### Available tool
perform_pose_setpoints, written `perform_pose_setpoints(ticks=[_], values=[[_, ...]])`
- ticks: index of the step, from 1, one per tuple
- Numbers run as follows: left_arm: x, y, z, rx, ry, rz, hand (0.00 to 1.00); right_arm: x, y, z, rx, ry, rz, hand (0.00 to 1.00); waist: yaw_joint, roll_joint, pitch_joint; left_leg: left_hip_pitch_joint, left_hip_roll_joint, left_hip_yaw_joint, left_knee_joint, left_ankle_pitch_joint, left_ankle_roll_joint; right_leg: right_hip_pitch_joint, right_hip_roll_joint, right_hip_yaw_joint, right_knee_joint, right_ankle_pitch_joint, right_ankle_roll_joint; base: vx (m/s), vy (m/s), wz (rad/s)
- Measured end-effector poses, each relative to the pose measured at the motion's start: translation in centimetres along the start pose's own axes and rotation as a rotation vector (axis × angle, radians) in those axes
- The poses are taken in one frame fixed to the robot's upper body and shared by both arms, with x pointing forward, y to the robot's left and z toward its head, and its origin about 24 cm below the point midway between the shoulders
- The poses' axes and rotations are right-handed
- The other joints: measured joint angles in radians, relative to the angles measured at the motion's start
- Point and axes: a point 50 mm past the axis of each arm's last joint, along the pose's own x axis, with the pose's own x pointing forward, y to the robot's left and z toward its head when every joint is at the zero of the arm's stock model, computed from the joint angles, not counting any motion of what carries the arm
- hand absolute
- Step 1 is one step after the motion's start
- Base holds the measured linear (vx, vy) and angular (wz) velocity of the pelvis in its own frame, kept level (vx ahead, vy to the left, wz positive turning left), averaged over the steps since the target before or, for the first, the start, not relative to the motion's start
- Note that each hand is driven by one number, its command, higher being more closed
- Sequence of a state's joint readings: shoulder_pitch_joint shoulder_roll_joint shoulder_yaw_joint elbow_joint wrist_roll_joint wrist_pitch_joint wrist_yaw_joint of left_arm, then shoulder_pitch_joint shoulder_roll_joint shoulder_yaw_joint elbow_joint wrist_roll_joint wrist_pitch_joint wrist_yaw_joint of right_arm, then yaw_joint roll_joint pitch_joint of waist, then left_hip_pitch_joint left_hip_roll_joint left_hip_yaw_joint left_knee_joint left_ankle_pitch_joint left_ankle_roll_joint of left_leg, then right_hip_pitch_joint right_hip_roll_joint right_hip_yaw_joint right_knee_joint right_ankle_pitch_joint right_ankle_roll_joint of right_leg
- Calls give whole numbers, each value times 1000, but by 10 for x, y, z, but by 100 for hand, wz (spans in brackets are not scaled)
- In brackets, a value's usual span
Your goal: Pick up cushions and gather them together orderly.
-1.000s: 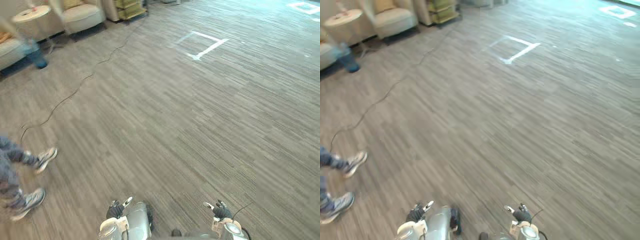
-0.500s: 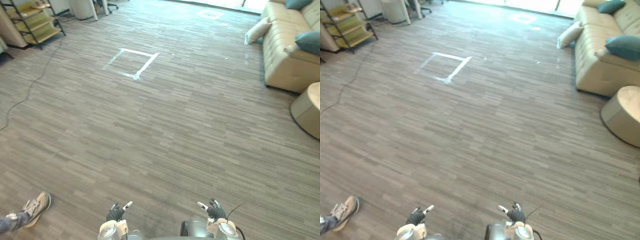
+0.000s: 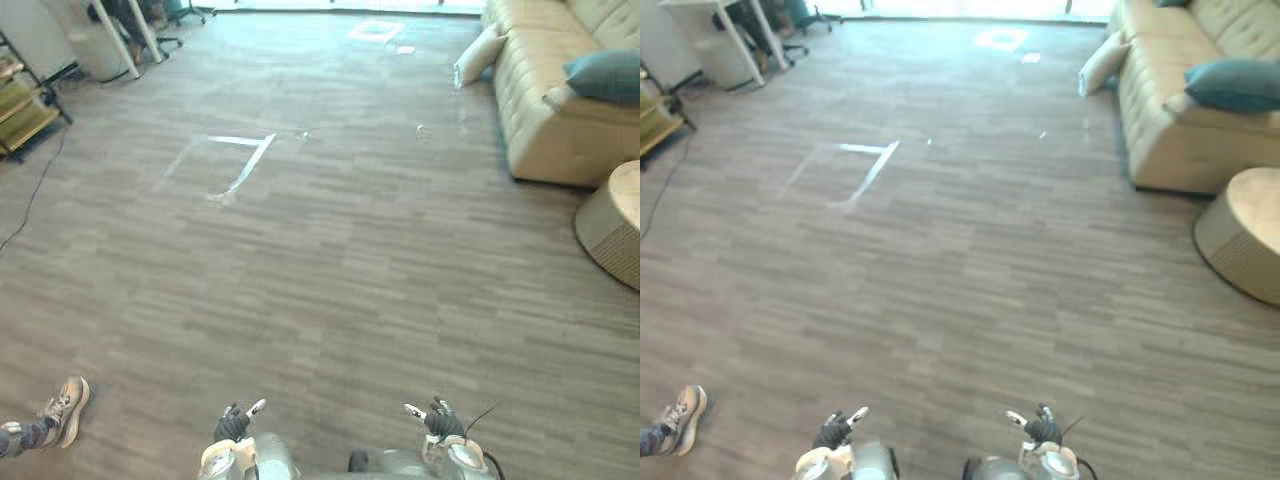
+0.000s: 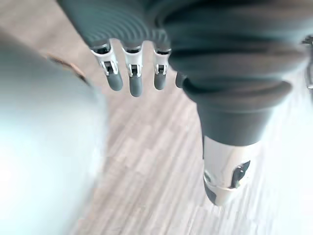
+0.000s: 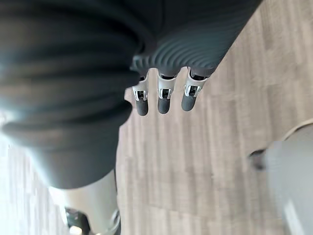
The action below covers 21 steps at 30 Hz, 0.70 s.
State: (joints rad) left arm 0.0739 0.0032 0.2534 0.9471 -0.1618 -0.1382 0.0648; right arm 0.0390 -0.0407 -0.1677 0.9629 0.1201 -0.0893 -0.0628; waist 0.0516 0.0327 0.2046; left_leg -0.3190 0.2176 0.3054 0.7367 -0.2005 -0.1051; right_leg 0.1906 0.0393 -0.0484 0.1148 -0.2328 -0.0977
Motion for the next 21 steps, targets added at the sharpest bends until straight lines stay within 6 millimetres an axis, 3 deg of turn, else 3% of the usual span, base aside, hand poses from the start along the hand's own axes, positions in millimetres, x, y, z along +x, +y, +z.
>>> perform_pose_setpoints(ticks=[2,4,6,8,9,10,11,12,13,14,15,16,18,20,21], values=[[0,-2,0,4,-5,-6,0,0,-1,-1,4,6,-5,0,12,-3,1,-16,-53,-15,-248,40,-6,53,-22,27,-42,-11,18,532,95,-65],[-1,-9,-1,26,-8,-33,0,0,-10,-3,-13,14,-36,0,23,23,-13,-81,-83,-71,-499,125,-39,126,-23,71,-117,-37,50,576,216,-78],[1,-9,1,45,-9,-43,0,-1,-10,-11,-20,50,-41,0,28,9,-31,-89,-119,-105,-443,279,54,158,-59,92,-84,-58,75,846,370,-55],[2,1,4,95,-17,-33,0,-5,-7,-24,-16,83,-38,0,11,-57,-51,-51,-182,-94,-461,241,115,73,-125,101,128,-51,88,772,301,1],[3,4,6,103,-18,-27,0,-7,-7,-30,-18,107,-39,0,6,-80,-46,-16,-208,-89,-454,210,123,32,-139,113,267,-25,134,600,225,15],[4,6,6,111,-14,-22,0,-7,-6,-31,-13,115,-39,0,6,-96,-42,27,-223,-76,-444,171,127,-22,-149,127,428,35,221,835,289,8],[5,8,6,121,-5,-15,0,-7,-7,-32,-25,118,-44,0,-1,-103,-36,104,-236,-76,-440,104,135,-116,-156,144,690,172,346,659,211,-6],[4,9,2,136,23,-17,0,-6,-9,-29,-32,107,-42,0,-4,-96,-32,189,-240,-78,-442,57,133,-188,-180,112,872,158,309,667,194,-15],[4,8,-2,143,38,-19,0,-5,-9,-25,-35,89,-41,0,-5,-88,-32,243,-241,-76,-454,32,133,-227,-198,76,945,134,261,650,142,-21],[2,5,-6,143,48,-29,0,-5,-9,-22,-34,70,-40,0,-13,-67,-34,351,-237,-74,-500,-7,135,-315,-223,9,1004,80,181,646,121,-19],[1,5,-8,146,54,-31,0,-4,-8,-19,-35,56,-38,0,-14,-59,-34,399,-233,-74,-527,-18,133,-356,-225,-20,994,53,159,754,96,-10],[1,3,-10,162,63,-42,0,-3,-8,-13,-35,34,-38,0,-21,-49,-31,469,-219,-77,-564,-35,132,-416,-220,-70,938,0,136,500,20,5],[1,0,-12,188,74,-56,0,0,-11,-3,-41,0,-41,0,-46,-40,-27,550,-191,-79,-606,-49,126,-517,-202,-156,741,-31,136,636,-49,24],[1,-1,-13,213,86,-67,0,2,-16,3,-52,-14,-51,0,-70,-42,-24,606,-174,-85,-641,-49,126,-559,-185,-200,405,53,146,795,-178,48],[2,1,-12,223,89,-67,0,2,-20,2,-56,-7,-61,0,-76,-51,-20,646,-179,-101,-666,-49,126,-557,-181,-196,224,124,152,881,-255,72]])
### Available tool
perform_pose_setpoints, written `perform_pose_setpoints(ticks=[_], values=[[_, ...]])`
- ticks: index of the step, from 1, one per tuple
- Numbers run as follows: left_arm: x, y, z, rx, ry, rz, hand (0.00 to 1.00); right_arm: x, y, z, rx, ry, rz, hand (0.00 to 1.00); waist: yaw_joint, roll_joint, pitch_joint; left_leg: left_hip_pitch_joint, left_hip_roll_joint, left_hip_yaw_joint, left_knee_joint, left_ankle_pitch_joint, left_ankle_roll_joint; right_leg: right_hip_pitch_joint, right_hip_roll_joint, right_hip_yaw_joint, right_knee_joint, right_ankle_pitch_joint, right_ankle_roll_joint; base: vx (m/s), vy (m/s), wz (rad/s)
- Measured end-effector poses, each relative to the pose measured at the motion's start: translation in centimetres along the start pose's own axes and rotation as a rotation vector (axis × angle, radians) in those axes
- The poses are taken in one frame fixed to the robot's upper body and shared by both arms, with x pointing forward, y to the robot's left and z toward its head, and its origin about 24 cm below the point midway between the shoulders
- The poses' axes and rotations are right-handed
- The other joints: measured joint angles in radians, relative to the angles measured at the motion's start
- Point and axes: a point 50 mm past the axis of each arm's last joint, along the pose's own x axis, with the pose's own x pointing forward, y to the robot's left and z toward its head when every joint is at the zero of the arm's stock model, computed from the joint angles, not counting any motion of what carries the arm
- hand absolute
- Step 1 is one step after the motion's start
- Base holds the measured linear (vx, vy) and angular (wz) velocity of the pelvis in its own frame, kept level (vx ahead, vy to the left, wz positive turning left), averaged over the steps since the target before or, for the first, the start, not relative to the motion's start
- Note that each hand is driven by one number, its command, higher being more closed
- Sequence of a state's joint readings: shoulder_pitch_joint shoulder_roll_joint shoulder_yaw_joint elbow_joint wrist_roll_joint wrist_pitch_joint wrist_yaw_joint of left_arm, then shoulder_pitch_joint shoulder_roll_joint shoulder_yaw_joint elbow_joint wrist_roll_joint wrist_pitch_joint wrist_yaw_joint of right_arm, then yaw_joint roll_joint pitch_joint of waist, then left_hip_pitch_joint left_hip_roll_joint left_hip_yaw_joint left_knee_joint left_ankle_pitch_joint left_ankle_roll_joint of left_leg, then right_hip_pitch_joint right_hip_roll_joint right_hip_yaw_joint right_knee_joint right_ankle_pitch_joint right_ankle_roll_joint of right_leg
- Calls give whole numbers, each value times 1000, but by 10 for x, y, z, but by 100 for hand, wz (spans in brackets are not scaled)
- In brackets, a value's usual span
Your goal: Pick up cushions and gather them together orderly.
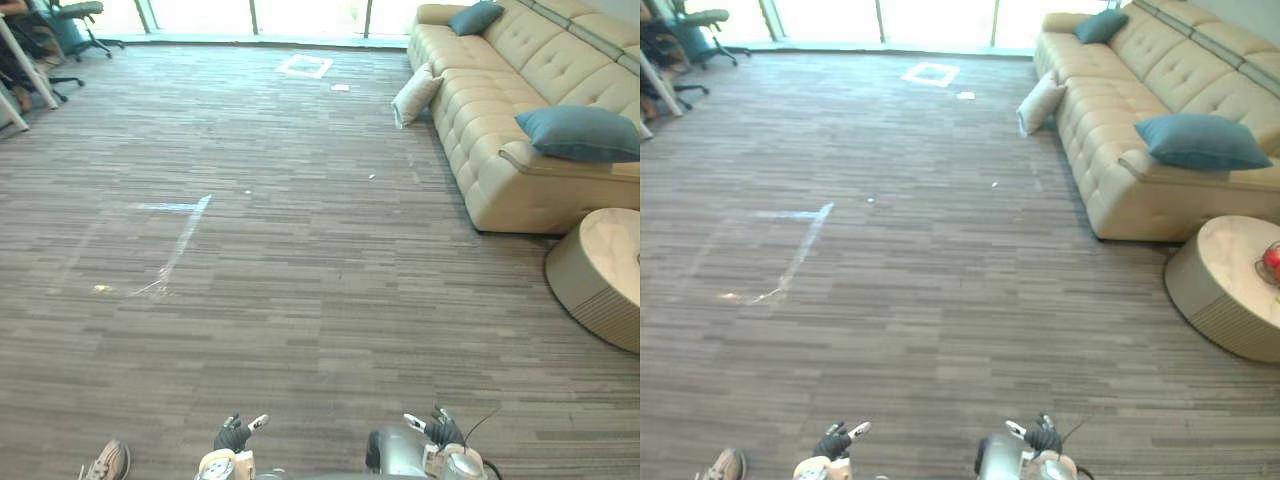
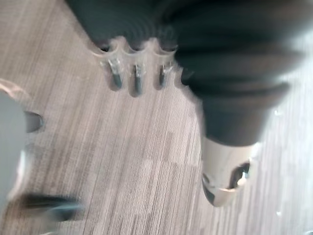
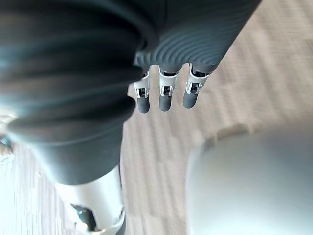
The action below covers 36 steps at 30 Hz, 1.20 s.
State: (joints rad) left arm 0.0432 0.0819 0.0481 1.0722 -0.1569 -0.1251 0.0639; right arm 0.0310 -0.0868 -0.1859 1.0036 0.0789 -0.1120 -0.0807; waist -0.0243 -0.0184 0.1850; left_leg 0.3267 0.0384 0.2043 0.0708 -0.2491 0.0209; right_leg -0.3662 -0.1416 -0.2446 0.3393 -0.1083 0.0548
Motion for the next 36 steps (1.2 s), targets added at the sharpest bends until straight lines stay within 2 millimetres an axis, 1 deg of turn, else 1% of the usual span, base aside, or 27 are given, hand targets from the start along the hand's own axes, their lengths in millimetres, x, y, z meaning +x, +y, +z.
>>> perform_pose_setpoints(ticks=[1,2,3,5,6,7,9,10,13,15,16,17,18,19,20,21,22,23,24,25,26,27,28,30,33,35,36], values=[[0,2,-1,7,6,6,0,-3,-5,-11,4,44,-14,0,-12,-11,1,57,-9,-37,-24,-3,-4,0,5,46,-87,128,-1,793,-234,71],[-1,2,-5,1,19,9,0,-4,-9,-17,6,68,-28,0,-26,-4,-5,78,9,-61,-18,-1,-4,0,27,72,-44,193,-42,639,-196,51],[-2,-3,-9,-20,35,4,0,-4,-16,-18,16,77,-48,0,-24,33,-11,72,43,-69,23,2,-9,-25,51,83,43,133,-68,767,-257,5],[-5,-9,-18,-86,58,13,0,-3,-24,-15,39,71,-75,0,-20,77,2,13,94,-94,249,63,-105,-12,74,59,161,6,-107,835,-285,-13],[-4,-9,-16,-119,50,23,0,-4,-26,-18,47,78,-84,0,-25,94,6,-101,131,-120,517,177,-160,38,94,48,161,-47,-118,734,-228,2],[-4,-9,-11,-133,30,27,0,-4,-27,-18,50,78,-88,0,-23,98,16,-216,177,-129,772,213,-183,99,117,43,135,-71,-131,714,-210,-7],[-3,-6,-4,-135,-4,33,0,-4,-24,-14,69,64,-83,0,-3,101,30,-348,244,-86,1048,163,-170,240,160,56,63,-88,-152,661,-136,-40],[-2,-3,3,-134,-36,39,0,-4,-16,-13,99,51,-66,0,16,72,44,-414,253,-39,1098,122,-146,335,161,67,2,-98,-158,728,-134,-45],[-2,1,14,-144,-88,46,0,-6,0,-12,114,38,-24,0,35,52,32,-583,256,71,979,69,-117,495,160,99,-158,-118,-138,558,-58,-24],[-2,0,15,-159,-99,44,0,-4,6,-8,108,33,-6,0,42,55,31,-651,202,136,653,61,-99,597,145,112,-229,-135,-116,623,63,-16],[-3,-2,15,-162,-102,40,0,-4,7,-7,112,34,-6,0,60,55,29,-652,141,140,367,113,-112,639,125,126,-266,-144,-103,664,148,-48],[-3,-5,15,-163,-101,31,0,-3,4,-9,107,40,-14,0,79,66,24,-670,123,130,199,168,-137,671,123,151,-303,-150,-92,758,229,-69],[-3,-7,15,-174,-101,27,0,-2,3,-9,99,49,-16,0,89,75,18,-697,122,113,160,214,-131,688,126,174,-327,-158,-80,623,231,-78],[-2,-9,16,-168,-103,19,0,-2,3,-10,89,58,-14,0,101,72,12,-696,107,101,185,326,-75,720,111,201,-334,-167,-70,513,220,-51],[-2,-6,15,-154,-100,20,0,-3,7,-13,93,66,-6,0,98,59,1,-691,85,94,184,346,-38,725,88,204,-317,-167,-70,686,303,-14],[-1,0,15,-131,-96,27,0,-5,13,-18,99,80,7,0,76,23,-17,-684,40,90,190,316,14,686,44,210,-236,-158,-69,828,370,24],[-1,4,14,-122,-88,35,0,-7,12,-26,97,113,5,0,73,-3,-23,-664,7,92,213,280,39,650,15,237,-109,-138,-34,823,361,34],[-1,6,14,-117,-82,38,0,-9,10,-32,98,134,-2,0,74,-12,-26,-647,-5,92,229,249,37,632,8,252,-27,-122,-6,672,282,33],[0,9,12,-111,-72,45,0,-10,9,-37,108,155,-9,0,76,-30,-29,-598,-26,89,258,179,35,552,0,293,208,-41,96,629,240,29],[0,11,10,-102,-61,49,0,-10,8,-38,96,158,-9,0,68,-36,-31,-556,-38,81,262,132,41,487,0,323,388,77,171,618,224,24],[1,12,10,-85,-53,48,0,-10,10,-36,93,147,-1,0,65,-40,-29,-503,-53,71,260,90,41,419,-6,325,558,84,181,585,179,12],[1,12,7,-70,-37,44,0,-9,10,-34,96,136,2,0,61,-44,-27,-426,-65,66,240,52,44,343,-21,302,702,50,127,611,146,-2],[0,9,4,-69,-21,37,0,-9,8,-29,95,111,2,0,57,-24,-23,-326,-65,61,198,19,39,259,-21,263,777,-8,49,608,132,-3],[-2,7,-5,-44,10,25,0,-7,7,-22,93,73,6,0,34,-9,-24,-204,-59,46,121,8,32,159,-14,180,749,-98,-7,585,67,23],[-1,2,-6,-30,21,9,0,-4,3,-11,101,24,2,0,18,8,-18,-69,-32,29,46,-23,23,24,9,75,516,-147,-21,692,-46,31],[-1,1,-6,-6,24,2,0,-3,-1,-9,92,23,-4,0,4,5,-17,-9,-11,12,13,-29,23,-1,34,9,85,-37,-14,704,-154,58],[-2,4,-8,7,31,5,0,-5,-5,-14,97,43,-18,0,-6,-4,-7,41,-11,-22,1,-30,23,1,41,32,-35,89,-21,757,-213,69]])
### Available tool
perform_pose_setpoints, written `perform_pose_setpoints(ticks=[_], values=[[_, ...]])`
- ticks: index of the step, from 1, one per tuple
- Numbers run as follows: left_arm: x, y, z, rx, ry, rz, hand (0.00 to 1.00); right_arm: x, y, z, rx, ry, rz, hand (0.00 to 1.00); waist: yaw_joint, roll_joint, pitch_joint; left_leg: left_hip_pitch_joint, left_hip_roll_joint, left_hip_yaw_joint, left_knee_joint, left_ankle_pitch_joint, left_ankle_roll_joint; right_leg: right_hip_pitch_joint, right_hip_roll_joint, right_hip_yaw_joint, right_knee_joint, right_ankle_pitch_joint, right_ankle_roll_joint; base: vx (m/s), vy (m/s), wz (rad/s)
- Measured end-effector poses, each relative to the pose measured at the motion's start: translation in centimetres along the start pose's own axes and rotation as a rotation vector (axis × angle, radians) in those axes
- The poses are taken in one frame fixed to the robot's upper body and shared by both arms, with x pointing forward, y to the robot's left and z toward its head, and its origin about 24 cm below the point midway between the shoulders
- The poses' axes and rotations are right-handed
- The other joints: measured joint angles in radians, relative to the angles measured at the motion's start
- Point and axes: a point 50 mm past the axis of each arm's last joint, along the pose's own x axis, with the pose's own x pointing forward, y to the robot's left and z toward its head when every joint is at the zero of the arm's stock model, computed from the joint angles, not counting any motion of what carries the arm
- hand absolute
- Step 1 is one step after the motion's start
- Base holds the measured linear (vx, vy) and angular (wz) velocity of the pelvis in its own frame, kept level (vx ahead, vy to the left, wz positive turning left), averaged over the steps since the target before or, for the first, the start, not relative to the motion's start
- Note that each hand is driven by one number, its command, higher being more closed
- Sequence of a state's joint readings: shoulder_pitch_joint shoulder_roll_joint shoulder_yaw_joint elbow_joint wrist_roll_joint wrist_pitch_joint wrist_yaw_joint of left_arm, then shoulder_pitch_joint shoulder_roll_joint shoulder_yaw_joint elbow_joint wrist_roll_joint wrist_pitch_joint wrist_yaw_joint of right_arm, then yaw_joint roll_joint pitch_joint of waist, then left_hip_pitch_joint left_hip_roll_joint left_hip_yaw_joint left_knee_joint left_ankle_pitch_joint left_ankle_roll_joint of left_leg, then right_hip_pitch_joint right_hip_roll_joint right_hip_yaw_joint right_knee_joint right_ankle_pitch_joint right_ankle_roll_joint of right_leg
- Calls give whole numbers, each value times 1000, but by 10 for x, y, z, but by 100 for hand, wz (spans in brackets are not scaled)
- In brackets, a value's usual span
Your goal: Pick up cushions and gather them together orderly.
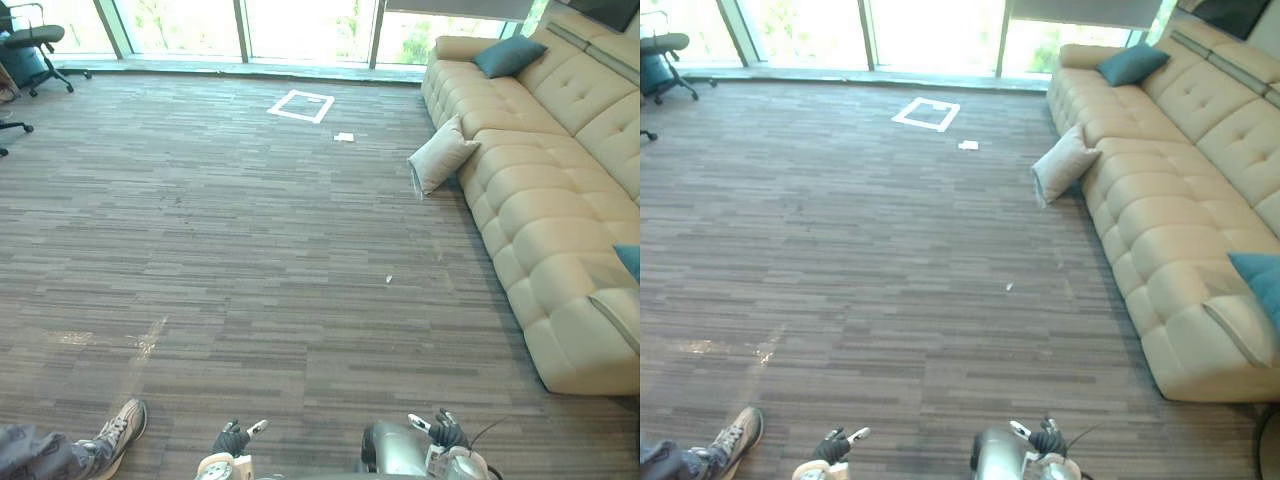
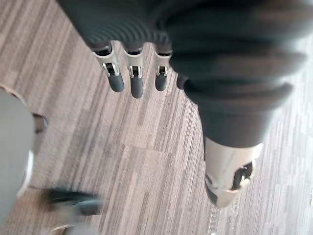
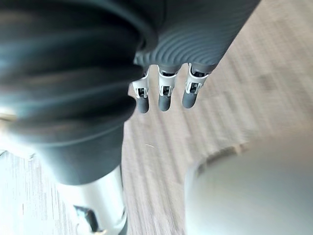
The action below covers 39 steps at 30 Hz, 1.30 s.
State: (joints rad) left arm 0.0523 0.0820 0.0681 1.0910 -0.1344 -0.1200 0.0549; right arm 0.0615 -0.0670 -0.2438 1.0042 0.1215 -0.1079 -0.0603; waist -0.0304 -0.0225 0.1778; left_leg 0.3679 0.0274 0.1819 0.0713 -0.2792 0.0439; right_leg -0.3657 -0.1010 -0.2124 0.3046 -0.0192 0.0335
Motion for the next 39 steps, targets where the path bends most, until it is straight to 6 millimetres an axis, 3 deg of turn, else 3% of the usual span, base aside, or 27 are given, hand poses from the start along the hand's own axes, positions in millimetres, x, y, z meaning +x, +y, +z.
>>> perform_pose_setpoints(ticks=[1,2,3,4,6,7,9,11,14,16,17,18,20,21,23,24,26,27,28,30,31,34,35,36,37,38,39], values=[[-1,0,-3,2,11,1,0,-1,-3,-4,-3,14,-8,0,-7,3,-1,15,7,-16,5,-1,-2,11,8,19,10,60,-12,936,-271,61],[-2,-5,-8,-31,26,-1,0,-2,-12,-7,2,28,-33,0,-15,37,-13,21,50,-38,52,3,-8,10,37,28,83,26,-59,611,-182,31],[-4,-8,-12,-65,36,4,0,-2,-14,-6,13,28,-42,0,-6,56,-12,5,65,-42,123,22,-41,9,38,22,146,-13,-87,739,-230,16],[-4,-10,-13,-111,33,12,0,-2,-19,-6,25,24,-57,0,-11,73,-8,-45,85,-53,302,67,-112,37,46,9,193,-91,-98,711,-231,7],[-4,-12,-11,-170,25,26,0,-2,-22,-2,24,12,-63,0,-10,97,1,-221,162,-67,716,238,-183,117,80,1,184,-162,-115,825,-226,-8],[-5,-11,-8,-190,5,34,0,-1,-21,1,30,1,-67,0,-2,111,11,-323,221,-50,951,227,-179,196,112,7,154,-191,-130,784,-144,-35],[-4,-3,1,-186,-40,49,0,-2,-11,0,65,-3,-50,0,15,86,27,-433,255,-13,1100,157,-153,329,124,27,83,-213,-136,599,-91,-38],[-4,0,8,-188,-71,54,0,-4,1,-5,58,10,-19,0,37,61,18,-538,261,39,1063,112,-144,435,122,56,-20,-222,-127,463,-67,-28],[-4,-2,13,-206,-94,48,0,-2,8,0,47,0,2,0,50,59,18,-661,204,98,659,65,-126,587,99,91,-146,-234,-100,577,48,-31],[-4,-6,13,-203,-99,35,0,-1,6,2,56,-4,-10,0,76,69,13,-678,118,20,193,174,-187,654,70,162,-218,-260,-67,645,224,-85],[-4,-6,13,-207,-98,33,0,-1,5,2,51,-4,-10,0,80,73,10,-692,120,7,178,195,-187,666,71,174,-230,-269,-60,696,357,-100],[-4,-6,14,-209,-105,28,0,-1,9,-3,38,20,1,0,91,56,0,-706,105,-5,229,302,-139,698,52,218,-238,-293,-61,638,325,-67],[-3,4,14,-181,-104,48,0,-7,18,-18,57,61,18,0,79,3,-39,-691,48,8,229,295,-78,655,-12,245,-128,-293,-62,725,324,-33],[-2,10,14,-156,-101,56,0,-9,19,-26,67,83,18,0,73,-30,-39,-656,13,23,241,262,-50,589,-42,269,61,-275,-32,655,266,10],[0,15,16,-121,-82,61,0,-10,17,-29,73,93,7,0,54,-59,-29,-558,-32,27,236,181,-29,460,-65,315,442,-112,131,676,266,18],[2,15,15,-113,-66,61,0,-9,17,-26,70,87,9,0,53,-55,-17,-495,-41,26,223,151,-25,403,-71,314,592,-96,156,561,183,-5],[1,11,8,-90,-34,52,0,-8,17,-20,69,53,15,0,37,-34,-15,-326,-36,29,160,92,-18,278,-72,237,794,-149,65,543,140,-21],[0,11,5,-79,-25,48,0,-8,17,-18,68,40,16,0,34,-29,-14,-286,-33,32,133,88,-20,244,-70,206,806,-165,45,514,92,-7],[-1,9,2,-54,-17,36,0,-7,15,-14,63,24,15,0,26,-25,-14,-209,-27,33,83,77,-21,182,-65,149,770,-214,15,518,33,5],[1,5,4,-34,-11,20,0,-5,14,-8,61,3,16,0,20,-18,-11,-127,-7,34,32,61,-27,91,-44,75,604,-255,11,553,-22,11],[1,4,3,-33,-2,19,0,-3,14,-3,57,-9,17,0,11,-13,-8,-88,7,42,4,55,-31,47,-30,31,439,-243,6,609,-92,25],[1,4,0,-18,9,17,0,-1,12,2,46,-14,17,0,0,-13,-3,-5,24,44,-44,45,-43,14,-1,-4,32,-86,-9,672,-162,34],[-1,5,-5,-15,24,22,0,-1,8,0,43,-2,9,0,-8,-14,-2,42,22,36,-53,30,-67,20,9,18,-62,32,-23,854,-251,35],[-2,4,-8,-37,34,26,0,-1,6,1,43,-3,5,0,-17,-6,-3,70,30,30,-48,29,-69,19,23,29,-12,102,-54,705,-218,14],[-3,-3,-12,-72,46,21,0,1,2,7,38,-21,1,0,-14,34,-4,67,68,32,19,31,-69,-2,46,25,89,36,-83,562,-183,-9],[-3,-5,-13,-87,50,19,0,1,1,10,39,-33,-1,0,-14,47,1,59,81,31,71,32,-71,1,52,21,115,7,-86,648,-271,-21],[-3,-9,-13,-129,47,23,0,1,-3,12,49,-40,-10,0,-18,70,7,-27,128,21,307,62,-120,27,74,14,153,-56,-110,765,-323,-21]])
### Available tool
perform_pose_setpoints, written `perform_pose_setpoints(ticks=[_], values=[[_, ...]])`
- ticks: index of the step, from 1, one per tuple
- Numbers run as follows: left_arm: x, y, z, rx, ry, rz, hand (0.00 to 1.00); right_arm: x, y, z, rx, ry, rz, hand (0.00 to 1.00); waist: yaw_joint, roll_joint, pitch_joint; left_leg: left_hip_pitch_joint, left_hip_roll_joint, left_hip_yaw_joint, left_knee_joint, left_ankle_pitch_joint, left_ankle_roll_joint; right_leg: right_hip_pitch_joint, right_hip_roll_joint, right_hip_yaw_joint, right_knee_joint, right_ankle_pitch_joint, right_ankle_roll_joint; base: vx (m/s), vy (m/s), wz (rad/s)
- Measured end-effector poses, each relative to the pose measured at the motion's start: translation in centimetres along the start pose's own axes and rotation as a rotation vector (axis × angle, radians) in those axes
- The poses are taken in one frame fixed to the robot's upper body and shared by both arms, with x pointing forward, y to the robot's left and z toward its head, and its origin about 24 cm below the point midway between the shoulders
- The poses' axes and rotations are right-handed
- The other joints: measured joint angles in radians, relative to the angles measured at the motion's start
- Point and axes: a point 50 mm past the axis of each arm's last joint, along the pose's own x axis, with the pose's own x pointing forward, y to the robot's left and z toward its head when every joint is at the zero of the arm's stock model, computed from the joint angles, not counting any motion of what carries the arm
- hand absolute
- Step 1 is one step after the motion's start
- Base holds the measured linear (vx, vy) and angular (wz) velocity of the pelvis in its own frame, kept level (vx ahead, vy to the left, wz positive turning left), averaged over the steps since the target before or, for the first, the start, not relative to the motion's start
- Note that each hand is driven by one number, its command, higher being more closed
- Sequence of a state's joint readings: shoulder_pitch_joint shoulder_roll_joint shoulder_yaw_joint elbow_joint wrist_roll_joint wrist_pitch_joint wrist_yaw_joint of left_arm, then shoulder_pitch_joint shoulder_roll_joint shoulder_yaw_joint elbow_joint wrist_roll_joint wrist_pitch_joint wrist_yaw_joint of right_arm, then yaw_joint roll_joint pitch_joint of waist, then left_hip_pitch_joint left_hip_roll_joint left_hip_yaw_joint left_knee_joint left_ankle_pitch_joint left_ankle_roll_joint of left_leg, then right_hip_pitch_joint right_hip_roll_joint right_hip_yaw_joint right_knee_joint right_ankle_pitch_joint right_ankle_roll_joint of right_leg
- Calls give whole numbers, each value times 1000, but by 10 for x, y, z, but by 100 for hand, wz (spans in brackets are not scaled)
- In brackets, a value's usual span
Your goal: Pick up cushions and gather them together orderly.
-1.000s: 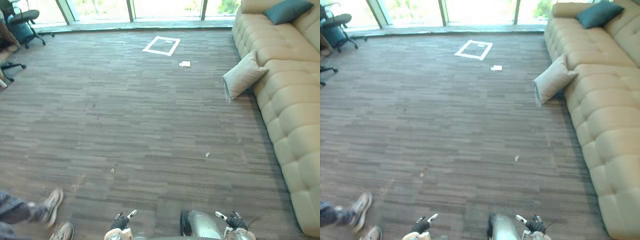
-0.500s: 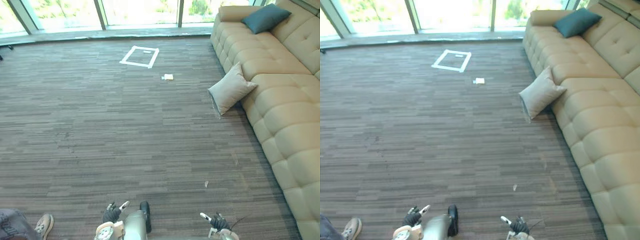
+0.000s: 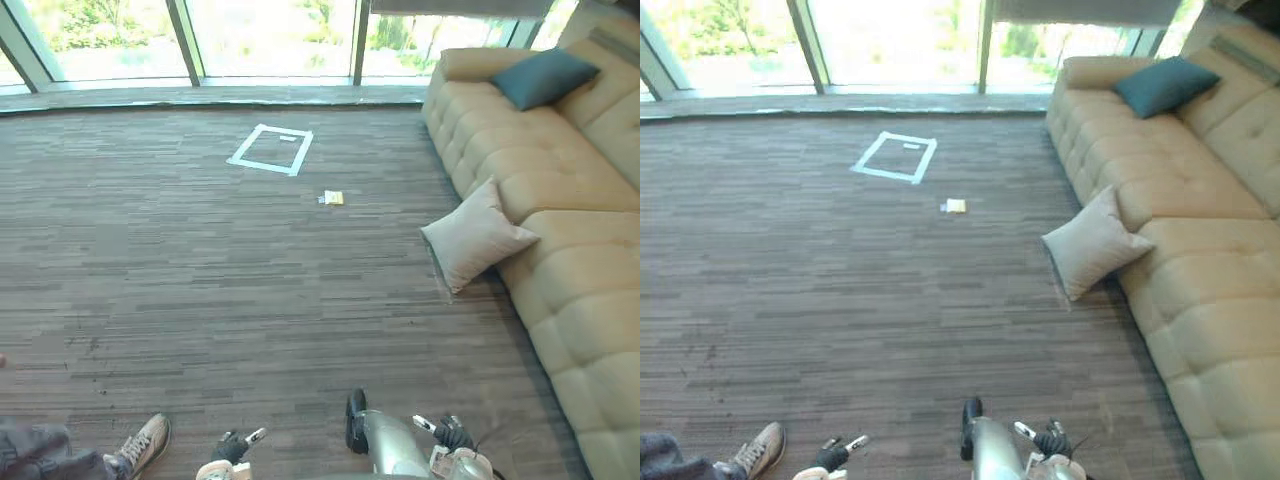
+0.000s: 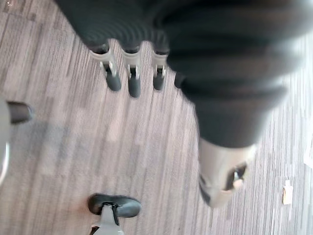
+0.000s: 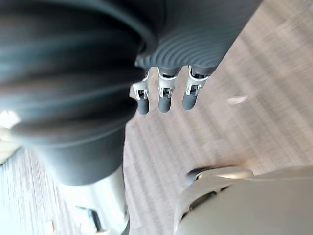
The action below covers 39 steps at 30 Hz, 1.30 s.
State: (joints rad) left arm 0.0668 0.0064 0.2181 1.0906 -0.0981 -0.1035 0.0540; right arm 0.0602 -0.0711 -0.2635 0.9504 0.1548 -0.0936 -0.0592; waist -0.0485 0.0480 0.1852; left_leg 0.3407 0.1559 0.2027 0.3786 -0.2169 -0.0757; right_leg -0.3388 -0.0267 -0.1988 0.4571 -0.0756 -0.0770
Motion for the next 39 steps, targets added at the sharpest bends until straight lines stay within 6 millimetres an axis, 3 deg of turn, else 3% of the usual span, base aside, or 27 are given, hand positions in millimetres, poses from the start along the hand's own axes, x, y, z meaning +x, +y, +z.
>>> perform_pose_setpoints(ticks=[1,2,3,4,6,9,10,12,13,14,15,16,17,18,19,20,21,22,24,27,29,30,31,33,34,36,39], values=[[0,-1,3,-37,-13,6,0,0,-2,3,5,-10,-7,0,0,22,5,-127,54,-39,299,125,-50,49,31,3,-3,-41,-16,768,-311,-25],[0,-2,2,-51,-15,8,0,0,-2,4,4,-12,-8,0,3,30,9,-178,77,-57,422,180,-73,74,50,10,-11,-54,-24,660,-200,-46],[-1,-2,6,-82,-34,16,0,0,2,3,4,-10,3,0,7,43,17,-274,132,-47,659,181,-77,157,90,30,-33,-86,-44,655,-159,-74],[-1,2,11,-82,-60,23,0,-2,11,-1,1,3,26,0,22,24,33,-328,148,-24,771,149,-74,247,109,66,-64,-112,-59,754,-166,-88],[-1,5,14,-68,-82,26,0,-3,14,-3,-10,5,37,0,32,6,29,-415,144,11,799,105,-50,340,113,109,-127,-132,-63,542,-110,-71],[-2,3,21,-92,-118,22,0,-4,16,-8,-25,19,45,0,52,-4,24,-566,108,74,587,32,-30,480,111,193,-237,-146,-43,519,-13,-77],[-2,4,23,-96,-129,24,0,-4,16,-9,-25,30,45,0,60,-7,24,-588,48,78,331,11,-28,537,94,249,-269,-159,-20,601,112,-96],[-2,0,23,-79,-128,11,0,-4,17,-10,-26,34,46,0,64,-11,22,-597,-36,8,18,64,-42,593,63,298,-313,-175,6,587,178,-107],[-2,-1,22,-70,-128,6,0,-6,15,-14,-30,46,41,0,64,-7,19,-602,-56,-31,-94,107,-53,611,56,324,-325,-188,23,564,276,-115],[-2,-1,21,-66,-123,4,0,-6,13,-16,-38,51,37,0,65,1,12,-616,-57,-59,-158,139,-37,632,55,356,-331,-211,43,572,318,-108],[-1,0,21,-65,-124,5,0,-7,13,-18,-40,58,37,0,71,-2,9,-617,-51,-62,-137,191,-27,644,51,373,-328,-225,47,661,389,-132],[-1,4,22,-57,-124,11,0,-10,14,-29,-42,94,36,0,88,-21,-21,-610,-61,-41,-98,253,18,652,26,412,-297,-243,65,680,403,-111],[-1,10,23,-30,-125,21,0,-15,18,-39,-31,120,41,0,84,-61,-50,-595,-77,0,-84,218,60,602,-6,431,-202,-243,66,680,390,-102],[0,12,23,-22,-124,24,0,-15,19,-40,-26,118,41,0,85,-71,-56,-587,-79,18,-75,206,69,573,-10,439,-133,-242,67,728,419,-74],[0,16,23,-8,-114,32,0,-15,21,-39,-28,117,47,0,85,-93,-58,-548,-87,60,-61,167,87,501,-19,432,52,-218,126,468,269,-53],[1,17,23,-6,-112,34,0,-15,22,-39,-31,117,50,0,84,-95,-57,-535,-90,65,-61,159,90,484,-23,426,101,-206,149,611,351,-65],[3,15,25,4,-97,31,0,-14,22,-37,-53,104,55,0,79,-93,-51,-462,-102,87,-76,116,99,389,-49,376,322,-180,209,401,239,-60],[3,14,22,14,-74,28,0,-13,20,-33,-60,90,56,0,82,-90,-46,-382,-104,117,-103,89,98,334,-81,312,426,-193,187,401,239,-61],[3,11,20,26,-63,19,0,-12,18,-30,-70,79,60,0,76,-76,-42,-276,-102,152,-179,82,97,275,-115,207,439,-221,149,282,161,-52],[4,7,20,60,-61,-4,0,-9,20,-24,-74,63,68,0,52,-69,-43,-187,-76,193,-265,74,72,173,-134,44,256,-240,145,253,61,-40],[4,8,15,85,-37,-5,0,-6,19,-18,-81,52,67,0,52,-61,-43,-150,-59,249,-289,63,37,136,-122,-42,17,-173,132,253,-36,-68],[4,8,15,90,-33,-5,0,-6,19,-18,-83,53,67,0,52,-61,-43,-145,-59,253,-291,61,34,134,-118,-44,-12,-156,129,344,-98,-52],[4,10,10,113,-9,-5,0,-6,17,-19,-82,58,61,0,43,-61,-42,-120,-63,261,-292,46,7,141,-89,-7,-148,39,66,428,-157,-32],[4,3,8,118,0,-23,0,-3,12,-12,-95,41,51,0,34,-24,-35,-94,-34,253,-290,53,-17,164,-62,-9,-144,33,53,452,-189,-23],[3,-9,6,127,-3,-57,0,-2,11,-8,-90,32,48,0,33,2,-28,-94,-14,246,-260,62,-32,166,-52,-12,-120,-19,43,323,-203,-8],[3,-10,8,117,-6,-61,0,-1,10,-8,-88,29,46,0,32,6,-26,-124,7,227,-154,61,-33,182,-49,-14,-109,-51,37,263,-216,3],[1,-3,13,37,-54,-30,0,-4,8,-13,-93,41,43,0,47,10,-14,-336,175,139,469,74,-38,329,5,-2,-145,-124,1,303,-223,-12]])
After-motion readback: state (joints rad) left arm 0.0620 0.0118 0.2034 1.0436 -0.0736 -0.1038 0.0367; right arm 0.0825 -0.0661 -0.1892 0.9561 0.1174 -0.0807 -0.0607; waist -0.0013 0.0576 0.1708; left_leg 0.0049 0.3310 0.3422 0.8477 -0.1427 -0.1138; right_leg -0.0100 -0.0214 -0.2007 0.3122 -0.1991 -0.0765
